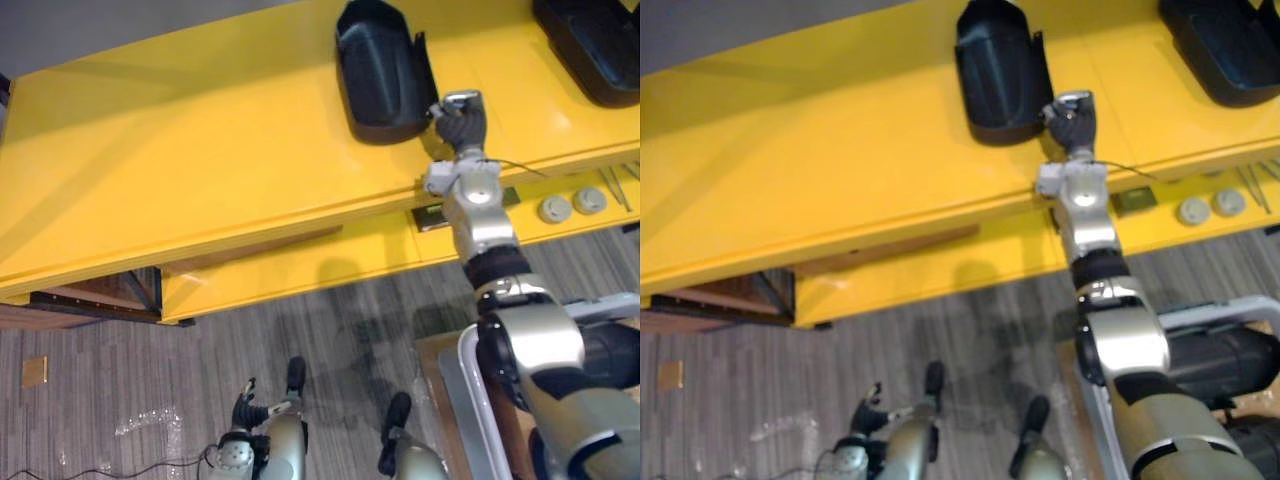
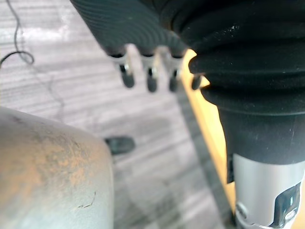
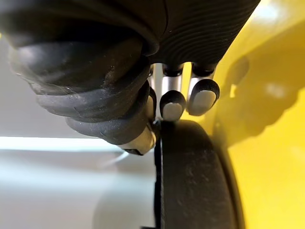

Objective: Walk over and take plastic housings, then place them on the shelf

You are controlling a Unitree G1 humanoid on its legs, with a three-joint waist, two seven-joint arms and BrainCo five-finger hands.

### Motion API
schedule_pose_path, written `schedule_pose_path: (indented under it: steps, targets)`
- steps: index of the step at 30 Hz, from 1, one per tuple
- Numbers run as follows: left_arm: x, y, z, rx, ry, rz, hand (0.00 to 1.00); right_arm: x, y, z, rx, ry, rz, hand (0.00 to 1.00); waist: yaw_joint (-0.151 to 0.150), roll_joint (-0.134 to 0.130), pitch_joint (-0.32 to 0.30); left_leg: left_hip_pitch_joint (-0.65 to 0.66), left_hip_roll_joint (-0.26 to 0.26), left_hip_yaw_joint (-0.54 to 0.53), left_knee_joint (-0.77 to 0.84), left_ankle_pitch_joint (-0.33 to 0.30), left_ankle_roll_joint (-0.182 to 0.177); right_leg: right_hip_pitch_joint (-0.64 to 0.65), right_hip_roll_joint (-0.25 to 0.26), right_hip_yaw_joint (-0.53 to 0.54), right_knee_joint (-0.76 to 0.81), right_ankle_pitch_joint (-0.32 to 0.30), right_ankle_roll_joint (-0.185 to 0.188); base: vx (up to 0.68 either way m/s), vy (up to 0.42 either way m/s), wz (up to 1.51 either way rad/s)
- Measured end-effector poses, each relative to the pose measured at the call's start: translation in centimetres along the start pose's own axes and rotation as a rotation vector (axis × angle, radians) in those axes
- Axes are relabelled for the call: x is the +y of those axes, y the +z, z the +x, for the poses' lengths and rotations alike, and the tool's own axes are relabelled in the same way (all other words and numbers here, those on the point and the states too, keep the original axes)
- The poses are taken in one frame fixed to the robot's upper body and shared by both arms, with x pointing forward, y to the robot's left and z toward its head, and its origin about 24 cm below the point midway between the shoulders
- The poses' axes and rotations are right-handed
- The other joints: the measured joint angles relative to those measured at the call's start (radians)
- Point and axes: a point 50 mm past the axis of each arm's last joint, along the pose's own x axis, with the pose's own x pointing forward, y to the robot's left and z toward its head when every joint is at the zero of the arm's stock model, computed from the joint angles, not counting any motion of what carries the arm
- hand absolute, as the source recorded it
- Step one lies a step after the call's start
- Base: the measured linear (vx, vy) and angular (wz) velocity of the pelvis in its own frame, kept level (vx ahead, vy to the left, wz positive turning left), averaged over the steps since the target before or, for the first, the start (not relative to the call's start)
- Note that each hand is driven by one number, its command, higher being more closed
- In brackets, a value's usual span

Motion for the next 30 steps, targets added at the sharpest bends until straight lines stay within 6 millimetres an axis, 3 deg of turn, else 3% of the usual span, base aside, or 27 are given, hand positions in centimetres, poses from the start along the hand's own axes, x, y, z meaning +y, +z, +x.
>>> schedule_pose_path:
  steps: [2,5,6,8,9,13,16,19,21,26,30]
  targets:
    - [0.0,0.0,0.0,0.0,0.0,0.0,0.0,0.0,0.2,0.0,-0.009,0.001,0.001,1.0,-0.002,0.0,0.0,0.0,0.0,0.001,0.0,0.001,0.001,0.0,0.0,0.0,0.0,0.0,0.0,0.0,0.0,0.0]
    - [0.0,0.0,0.0,0.003,0.002,-0.001,0.0,0.4,2.3,-0.8,-0.135,0.03,0.024,1.0,-0.006,-0.001,0.0,0.003,0.002,0.004,0.0,0.001,0.001,0.0,0.0,0.003,0.0,0.0,0.0,0.0,-0.001,-0.01]
    - [0.0,0.0,0.1,0.01,0.006,-0.004,0.0,0.6,3.3,-2.1,-0.222,0.057,0.039,0.0,-0.012,-0.004,0.001,0.007,0.004,0.009,0.0,0.0,0.001,0.002,0.0,0.007,0.0,0.0,0.0,0.01,-0.003,-0.08]
    - [0.0,-0.2,0.2,0.036,0.015,-0.012,0.0,0.5,3.3,-5.7,-0.314,0.099,0.052,0.0,-0.024,-0.013,-0.001,0.029,0.004,0.023,0.0,-0.005,0.003,0.019,-0.001,0.014,-0.005,0.0,0.0,0.02,-0.001,-0.16]
    - [0.4,-0.5,0.2,0.055,0.034,-0.02,0.0,0.3,2.6,-8.4,-0.334,0.115,0.074,0.0,-0.036,-0.027,-0.005,0.047,0.004,0.038,-0.001,-0.012,0.003,0.028,0.0,0.031,-0.006,-0.001,0.001,0.04,0.003,-0.38]
    - [2.1,-2.9,-0.4,0.167,0.096,-0.032,0.0,-1.5,-1.2,-15.9,-0.225,0.09,0.125,0.0,-0.116,-0.088,-0.042,0.128,0.011,0.128,-0.006,-0.048,0.001,0.055,0.005,0.112,-0.017,-0.007,0.009,0.03,0.001,-0.61]
    - [3.2,-4.4,-0.9,0.221,0.109,0.017,0.0,-3.5,-3.0,-20.5,-0.114,0.038,0.114,0.0,-0.158,-0.131,-0.098,0.179,0.027,0.204,-0.006,-0.074,-0.01,0.056,0.018,0.19,-0.025,-0.007,0.014,0.06,-0.01,-0.83]
    - [3.6,-5.3,-1.4,0.249,0.109,0.05,0.0,-4.8,-4.7,-23.5,0.002,-0.01,0.082,0.0,-0.192,-0.154,-0.144,0.214,0.036,0.263,-0.005,-0.093,-0.019,0.053,0.034,0.246,-0.026,-0.007,0.013,0.06,-0.009,-0.61]
    - [3.7,-6.0,-1.7,0.273,0.102,0.079,0.0,-6.2,-6.0,-26.2,0.109,-0.083,0.007,0.0,-0.215,-0.155,-0.174,0.251,0.039,0.329,-0.005,-0.112,-0.024,0.05,0.038,0.309,-0.025,0.001,0.007,0.07,0.006,-0.8]
    - [3.0,-7.1,-2.5,0.311,0.088,0.078,0.0,-9.2,-7.6,-29.6,0.248,-0.277,-0.147,0.0,-0.268,-0.135,-0.202,0.317,0.032,0.487,0.0,-0.148,-0.026,0.03,0.058,0.458,-0.053,0.048,0.019,0.04,0.021,-0.96]
    - [2.5,-6.9,-2.4,0.3,0.077,0.076,0.0,-11.3,-9.5,-33.6,0.412,-0.479,-0.203,0.0,-0.3,-0.123,-0.209,0.34,0.026,0.561,0.0,-0.162,-0.03,0.016,0.064,0.528,-0.078,0.075,0.023,0.0,-0.004,-0.55]
